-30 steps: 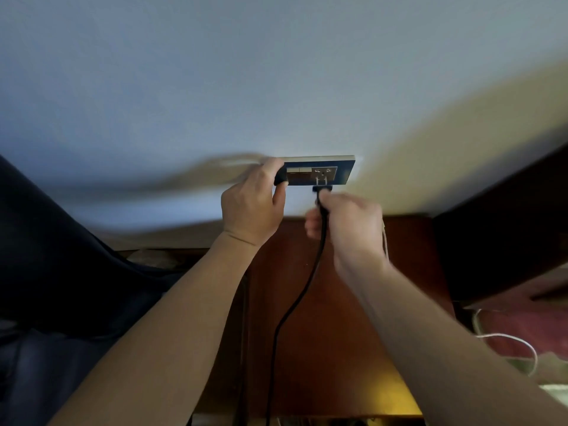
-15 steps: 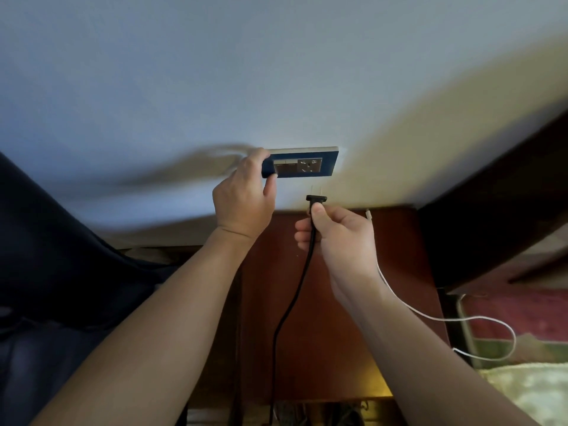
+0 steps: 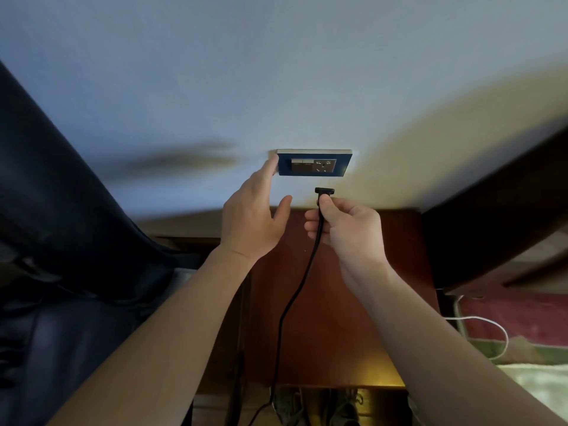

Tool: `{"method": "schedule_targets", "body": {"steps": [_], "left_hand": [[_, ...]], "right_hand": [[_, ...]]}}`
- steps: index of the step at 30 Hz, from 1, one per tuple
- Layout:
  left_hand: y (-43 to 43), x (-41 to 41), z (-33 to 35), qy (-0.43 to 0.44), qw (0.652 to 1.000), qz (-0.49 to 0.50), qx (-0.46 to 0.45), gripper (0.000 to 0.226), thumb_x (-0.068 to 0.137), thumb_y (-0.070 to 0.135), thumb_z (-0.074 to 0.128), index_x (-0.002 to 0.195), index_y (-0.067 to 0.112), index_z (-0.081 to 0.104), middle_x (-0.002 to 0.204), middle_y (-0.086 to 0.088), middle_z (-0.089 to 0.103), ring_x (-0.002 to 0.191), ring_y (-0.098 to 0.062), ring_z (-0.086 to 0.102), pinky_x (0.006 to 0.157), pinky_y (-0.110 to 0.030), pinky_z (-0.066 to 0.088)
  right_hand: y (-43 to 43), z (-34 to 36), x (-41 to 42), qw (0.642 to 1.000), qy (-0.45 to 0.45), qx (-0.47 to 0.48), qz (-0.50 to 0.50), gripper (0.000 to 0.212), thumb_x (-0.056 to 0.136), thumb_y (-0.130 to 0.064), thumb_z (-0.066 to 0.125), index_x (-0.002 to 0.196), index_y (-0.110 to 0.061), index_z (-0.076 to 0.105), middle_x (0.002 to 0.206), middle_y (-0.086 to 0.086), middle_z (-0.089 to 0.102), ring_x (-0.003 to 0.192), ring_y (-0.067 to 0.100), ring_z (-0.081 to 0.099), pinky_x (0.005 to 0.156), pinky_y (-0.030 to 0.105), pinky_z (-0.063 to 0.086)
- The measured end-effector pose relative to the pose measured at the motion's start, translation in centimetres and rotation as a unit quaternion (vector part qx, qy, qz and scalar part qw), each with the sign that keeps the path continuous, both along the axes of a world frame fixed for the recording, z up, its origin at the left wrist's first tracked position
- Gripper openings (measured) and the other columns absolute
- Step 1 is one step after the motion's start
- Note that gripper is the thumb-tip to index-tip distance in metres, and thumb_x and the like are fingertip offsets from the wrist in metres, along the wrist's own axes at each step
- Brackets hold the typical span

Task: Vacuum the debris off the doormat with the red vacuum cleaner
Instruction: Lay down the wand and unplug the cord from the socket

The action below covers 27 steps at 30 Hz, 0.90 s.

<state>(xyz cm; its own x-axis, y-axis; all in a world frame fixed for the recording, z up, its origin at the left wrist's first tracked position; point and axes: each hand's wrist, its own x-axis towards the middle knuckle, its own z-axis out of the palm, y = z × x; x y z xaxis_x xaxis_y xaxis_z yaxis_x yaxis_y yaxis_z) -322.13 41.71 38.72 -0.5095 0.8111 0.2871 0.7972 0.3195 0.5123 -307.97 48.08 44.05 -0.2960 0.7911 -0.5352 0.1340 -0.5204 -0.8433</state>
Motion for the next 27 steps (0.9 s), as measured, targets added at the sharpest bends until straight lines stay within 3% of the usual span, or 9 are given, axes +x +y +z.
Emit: {"method": "schedule_targets", "body": {"steps": [8, 18, 27], "left_hand": [[-1.7, 1.5, 3.2, -0.027, 1.0, -0.009, -0.001, 0.062, 0.098, 0.024, 0.057, 0.154, 0.009, 0.034, 0.151, -0.006, 0.049, 0.136, -0.014, 0.042, 0.103, -0.022, 0.036], [-5.5, 3.3, 6.3, -0.125, 0.991, 0.009, -0.039, 0.058, 0.103, 0.034, 0.04, 0.156, 0.014, 0.031, 0.157, -0.002, 0.043, 0.142, -0.015, 0.041, 0.111, -0.029, 0.034], [-8.3, 5.0, 8.9, -0.202, 0.975, -0.008, -0.094, 0.052, 0.106, 0.041, 0.035, 0.153, 0.021, 0.039, 0.149, 0.003, 0.052, 0.137, -0.011, 0.047, 0.11, -0.026, 0.035]], "right_hand": [[0.1, 2.1, 0.1, 1.0, 0.007, 0.004, 0.004, 0.013, 0.099, -0.022, 0.064, 0.095, -0.012, 0.071, 0.077, 0.007, 0.073, 0.069, 0.017, 0.07, 0.073, 0.036, 0.063], [-0.9, 5.9, -0.1, 1.0, 0.012, 0.019, 0.016, 0.015, 0.099, -0.02, 0.063, 0.092, -0.008, 0.071, 0.074, 0.006, 0.069, 0.068, 0.017, 0.067, 0.074, 0.037, 0.061], [-1.6, 10.3, -1.0, 0.999, 0.02, 0.028, 0.016, 0.016, 0.098, -0.019, 0.064, 0.088, -0.009, 0.071, 0.074, 0.007, 0.067, 0.065, 0.018, 0.065, 0.072, 0.037, 0.061]]}}
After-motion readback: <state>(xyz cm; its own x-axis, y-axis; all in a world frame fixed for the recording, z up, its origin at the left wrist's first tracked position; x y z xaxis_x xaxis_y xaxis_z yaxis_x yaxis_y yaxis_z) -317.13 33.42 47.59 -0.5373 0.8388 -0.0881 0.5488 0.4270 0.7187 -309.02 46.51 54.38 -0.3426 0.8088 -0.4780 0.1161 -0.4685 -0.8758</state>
